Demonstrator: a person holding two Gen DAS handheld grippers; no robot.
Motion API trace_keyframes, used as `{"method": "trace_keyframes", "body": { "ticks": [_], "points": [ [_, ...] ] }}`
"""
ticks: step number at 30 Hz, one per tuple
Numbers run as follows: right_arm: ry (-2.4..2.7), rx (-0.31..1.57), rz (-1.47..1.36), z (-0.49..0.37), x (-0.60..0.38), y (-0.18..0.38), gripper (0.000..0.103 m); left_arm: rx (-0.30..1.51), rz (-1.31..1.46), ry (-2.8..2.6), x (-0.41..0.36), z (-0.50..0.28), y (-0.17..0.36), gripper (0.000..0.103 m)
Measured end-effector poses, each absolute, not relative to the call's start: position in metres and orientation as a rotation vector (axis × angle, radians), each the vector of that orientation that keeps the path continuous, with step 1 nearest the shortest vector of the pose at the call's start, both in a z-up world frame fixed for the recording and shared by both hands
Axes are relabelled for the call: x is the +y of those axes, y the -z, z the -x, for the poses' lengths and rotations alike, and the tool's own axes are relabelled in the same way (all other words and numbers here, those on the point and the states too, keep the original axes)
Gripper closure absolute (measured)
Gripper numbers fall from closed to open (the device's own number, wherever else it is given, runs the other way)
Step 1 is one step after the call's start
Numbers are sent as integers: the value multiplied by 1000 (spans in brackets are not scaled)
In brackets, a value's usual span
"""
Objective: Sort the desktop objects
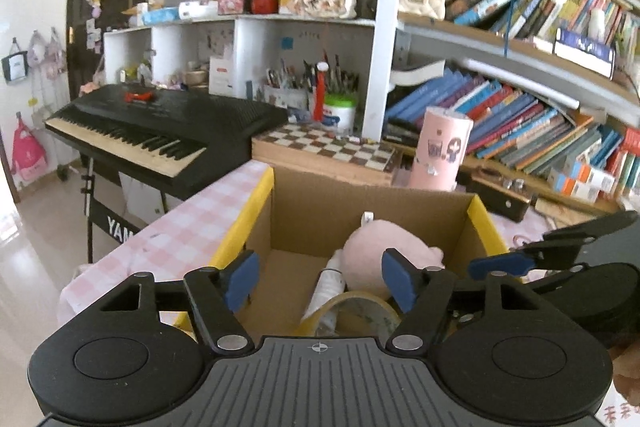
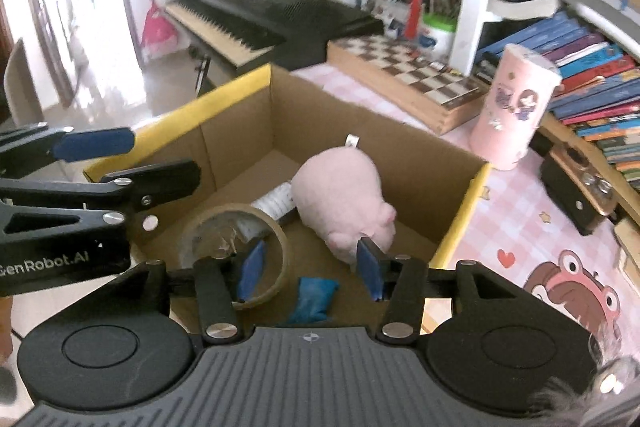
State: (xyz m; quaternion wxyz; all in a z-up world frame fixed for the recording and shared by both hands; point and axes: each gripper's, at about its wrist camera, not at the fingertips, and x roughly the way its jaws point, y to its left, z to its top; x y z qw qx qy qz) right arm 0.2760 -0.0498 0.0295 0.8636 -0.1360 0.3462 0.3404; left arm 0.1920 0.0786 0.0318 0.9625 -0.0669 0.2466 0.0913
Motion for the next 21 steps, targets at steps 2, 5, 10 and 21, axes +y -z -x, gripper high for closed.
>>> {"method": "trace_keyframes", "body": {
  "ticks": [2, 5, 10, 21],
  "points": [
    [-696, 705, 264, -270, -54, -34, 54, 491, 143, -190, 78, -186, -34, 30],
    [-661, 676, 228, -261, -63, -40, 53, 481, 152, -197, 78, -177, -35, 29],
    [-608, 644, 180, -247, -76, -46, 53, 472, 161, -198, 78, -164, -36, 28],
    [-481, 620, 105, -207, -97, -44, 51, 466, 179, -197, 78, -134, -32, 22]
  ]
}}
